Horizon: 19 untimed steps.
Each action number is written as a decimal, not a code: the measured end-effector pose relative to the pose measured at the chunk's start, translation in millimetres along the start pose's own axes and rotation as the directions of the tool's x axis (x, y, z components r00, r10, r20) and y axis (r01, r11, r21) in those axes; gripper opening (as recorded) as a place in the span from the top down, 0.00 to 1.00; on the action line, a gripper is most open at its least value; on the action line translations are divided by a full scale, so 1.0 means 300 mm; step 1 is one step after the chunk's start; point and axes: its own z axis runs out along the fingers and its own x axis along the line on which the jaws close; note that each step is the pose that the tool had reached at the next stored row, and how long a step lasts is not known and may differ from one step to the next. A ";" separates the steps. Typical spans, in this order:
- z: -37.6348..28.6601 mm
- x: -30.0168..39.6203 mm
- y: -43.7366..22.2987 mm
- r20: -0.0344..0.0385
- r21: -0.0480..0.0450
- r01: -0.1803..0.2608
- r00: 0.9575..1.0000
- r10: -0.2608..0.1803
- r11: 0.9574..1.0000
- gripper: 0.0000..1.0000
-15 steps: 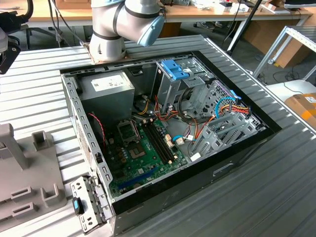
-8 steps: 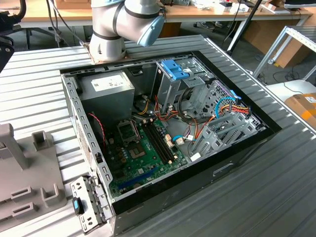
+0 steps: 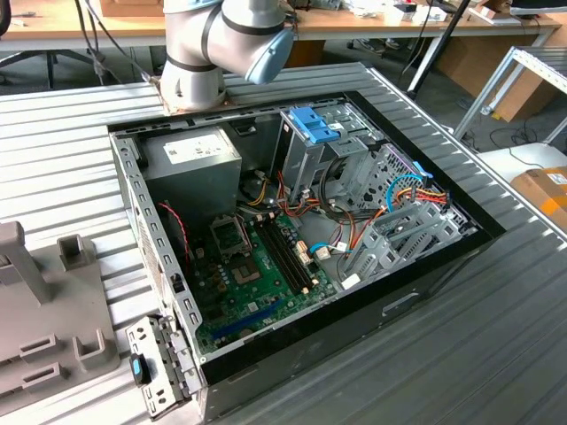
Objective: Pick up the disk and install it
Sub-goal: 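Reach for the disk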
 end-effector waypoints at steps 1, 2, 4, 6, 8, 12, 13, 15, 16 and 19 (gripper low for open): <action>0.000 0.014 -0.001 0.000 0.000 0.000 1.000 0.000 1.000 0.89; 0.000 0.022 -0.002 0.000 0.000 0.000 1.000 0.000 1.000 0.89; 0.001 0.038 -0.003 0.000 0.000 0.000 1.000 0.000 1.000 0.89; 0.001 0.051 -0.004 0.000 0.000 0.000 1.000 0.000 1.000 0.89; 0.001 0.068 -0.005 0.000 0.000 0.000 1.000 0.000 1.000 0.89; 0.001 0.092 -0.007 0.000 0.000 0.000 1.000 0.000 1.000 0.89; 0.001 0.102 -0.007 0.000 0.000 0.000 1.000 0.000 1.000 0.89; 0.002 0.120 -0.009 0.000 0.000 0.000 1.000 0.000 1.000 0.89; 0.002 0.128 -0.009 0.000 0.000 0.000 1.000 0.000 1.000 0.89; 0.002 0.129 -0.009 0.000 0.000 0.000 1.000 0.000 1.000 0.89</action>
